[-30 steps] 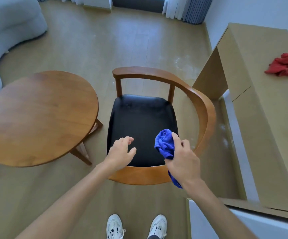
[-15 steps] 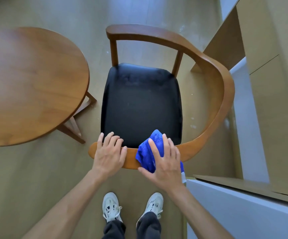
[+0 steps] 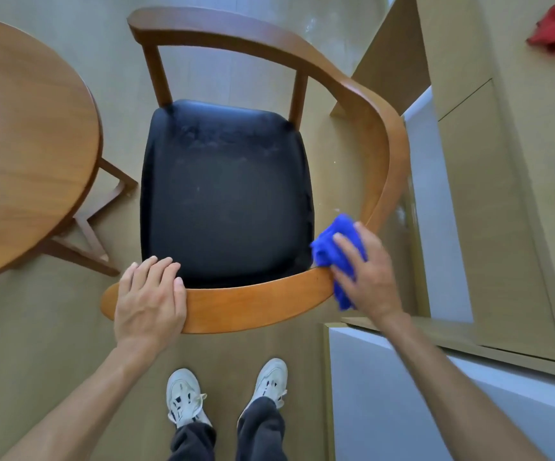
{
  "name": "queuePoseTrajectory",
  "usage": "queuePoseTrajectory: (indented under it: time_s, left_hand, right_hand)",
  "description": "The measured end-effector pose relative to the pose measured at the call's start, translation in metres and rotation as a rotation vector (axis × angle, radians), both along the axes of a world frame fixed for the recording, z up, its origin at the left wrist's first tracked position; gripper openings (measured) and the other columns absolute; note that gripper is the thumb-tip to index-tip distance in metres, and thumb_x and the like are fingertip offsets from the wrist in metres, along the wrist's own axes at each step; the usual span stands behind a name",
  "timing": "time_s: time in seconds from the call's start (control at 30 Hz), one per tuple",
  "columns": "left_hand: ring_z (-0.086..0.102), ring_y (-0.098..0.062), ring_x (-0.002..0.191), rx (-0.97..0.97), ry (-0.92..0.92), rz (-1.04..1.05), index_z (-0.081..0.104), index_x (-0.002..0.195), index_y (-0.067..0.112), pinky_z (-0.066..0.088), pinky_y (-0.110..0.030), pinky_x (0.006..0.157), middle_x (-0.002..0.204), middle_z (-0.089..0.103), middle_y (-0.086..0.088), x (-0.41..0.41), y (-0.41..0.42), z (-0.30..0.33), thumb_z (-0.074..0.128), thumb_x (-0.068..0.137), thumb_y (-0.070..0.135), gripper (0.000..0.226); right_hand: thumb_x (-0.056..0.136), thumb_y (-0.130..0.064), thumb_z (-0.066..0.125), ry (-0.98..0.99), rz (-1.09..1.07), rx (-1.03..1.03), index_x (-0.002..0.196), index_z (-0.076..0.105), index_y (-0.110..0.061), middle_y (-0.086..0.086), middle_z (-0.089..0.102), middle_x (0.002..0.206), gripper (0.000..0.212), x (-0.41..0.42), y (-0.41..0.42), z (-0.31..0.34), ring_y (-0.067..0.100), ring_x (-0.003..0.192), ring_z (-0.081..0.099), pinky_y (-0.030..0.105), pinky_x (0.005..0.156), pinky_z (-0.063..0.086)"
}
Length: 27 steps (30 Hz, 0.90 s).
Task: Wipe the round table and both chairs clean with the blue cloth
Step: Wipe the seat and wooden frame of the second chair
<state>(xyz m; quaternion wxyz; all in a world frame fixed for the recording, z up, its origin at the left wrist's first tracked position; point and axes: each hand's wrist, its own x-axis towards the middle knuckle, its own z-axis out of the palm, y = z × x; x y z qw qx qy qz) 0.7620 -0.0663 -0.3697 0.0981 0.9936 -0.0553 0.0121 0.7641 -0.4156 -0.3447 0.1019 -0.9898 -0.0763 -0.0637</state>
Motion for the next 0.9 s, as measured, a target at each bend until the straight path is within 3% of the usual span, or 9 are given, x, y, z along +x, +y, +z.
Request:
queuePoseTrajectory:
  time_s: [0.1,0.23,0.33,0.43,0.6,0.67,0.77,0.83,0.9]
  left_hand:
    - [0.056,-0.034,0.117,0.015,-0.002,0.01,0.068,0.111,0.001,0.033,-0.047,0.107,0.118,0.066,-0.015,0.0,0.0,0.0,0.031,0.095,0.023,0.046]
    - [0.057,-0.034,0.116,0.03,0.03,0.018,0.068,0.111,0.001,0.036,-0.048,0.105,0.119,0.066,-0.015,0.001,-0.003,0.006,0.031,0.095,0.023,0.046]
    - [0.061,-0.032,0.112,0.007,0.052,0.02,0.069,0.107,0.001,0.043,-0.045,0.094,0.116,0.067,-0.014,0.003,-0.005,0.011,0.03,0.093,0.023,0.047]
    - [0.066,-0.032,0.102,-0.013,0.04,-0.05,0.07,0.1,0.0,0.05,-0.044,0.075,0.108,0.069,-0.015,0.011,0.002,0.012,0.032,0.09,0.021,0.045]
    - [0.06,-0.036,0.114,0.056,0.007,-0.111,0.068,0.105,-0.002,0.043,-0.049,0.096,0.109,0.069,-0.016,0.011,0.011,0.002,0.029,0.094,0.02,0.046]
    - [0.057,-0.036,0.117,0.062,0.017,-0.103,0.067,0.11,-0.001,0.04,-0.047,0.1,0.114,0.067,-0.017,0.01,0.012,0.0,0.03,0.094,0.021,0.046]
    - [0.056,-0.034,0.118,0.054,0.046,-0.091,0.067,0.113,0.0,0.038,-0.045,0.102,0.117,0.066,-0.016,0.012,0.011,0.005,0.032,0.092,0.021,0.045]
    - [0.058,-0.033,0.117,0.047,0.063,-0.078,0.068,0.111,0.001,0.041,-0.044,0.1,0.116,0.067,-0.015,0.013,0.009,0.01,0.034,0.091,0.02,0.044]
    - [0.06,-0.031,0.115,0.035,0.087,-0.076,0.069,0.108,0.002,0.044,-0.043,0.098,0.114,0.068,-0.013,0.012,0.008,0.013,0.036,0.09,0.02,0.042]
  right_hand:
    - [0.087,-0.029,0.054,-0.017,-0.217,-0.019,0.123,0.065,-0.014,0.019,0.048,0.14,0.041,0.008,0.016,-0.007,0.041,0.126,0.047,0.052,0.1,0.041]
    - [0.087,-0.031,0.053,-0.06,-0.34,0.027,0.125,0.063,-0.021,0.015,0.047,0.143,0.04,-0.03,0.115,-0.021,0.037,0.13,0.044,0.05,0.103,0.036]
    - [0.091,-0.036,0.051,-0.039,-0.366,0.053,0.133,0.056,-0.023,0.017,0.04,0.148,0.044,-0.05,0.193,-0.016,0.037,0.135,0.039,0.053,0.105,0.036]
    - [0.093,-0.039,0.051,-0.042,-0.274,0.058,0.132,0.056,-0.025,0.018,0.045,0.144,0.042,-0.052,0.238,-0.012,0.037,0.132,0.044,0.052,0.101,0.042]
    - [0.085,-0.03,0.064,-0.126,0.147,0.086,0.121,0.065,-0.025,0.018,0.056,0.133,0.037,-0.051,0.164,-0.017,0.038,0.12,0.056,0.048,0.089,0.049]
    - [0.081,-0.027,0.066,-0.111,0.172,0.042,0.118,0.069,-0.021,0.019,0.056,0.132,0.038,-0.044,0.108,-0.017,0.04,0.117,0.057,0.049,0.088,0.047]
    - [0.083,-0.029,0.063,-0.059,-0.142,-0.002,0.121,0.067,-0.016,0.021,0.052,0.136,0.041,-0.022,0.049,-0.014,0.042,0.116,0.054,0.05,0.088,0.046]
    - [0.086,-0.03,0.057,-0.036,-0.424,0.044,0.122,0.065,-0.013,0.021,0.05,0.137,0.041,-0.014,0.052,-0.013,0.042,0.115,0.052,0.05,0.087,0.047]
    - [0.085,-0.03,0.055,-0.052,-0.485,0.026,0.121,0.065,-0.016,0.018,0.05,0.138,0.04,-0.019,0.086,-0.016,0.041,0.117,0.051,0.05,0.087,0.044]
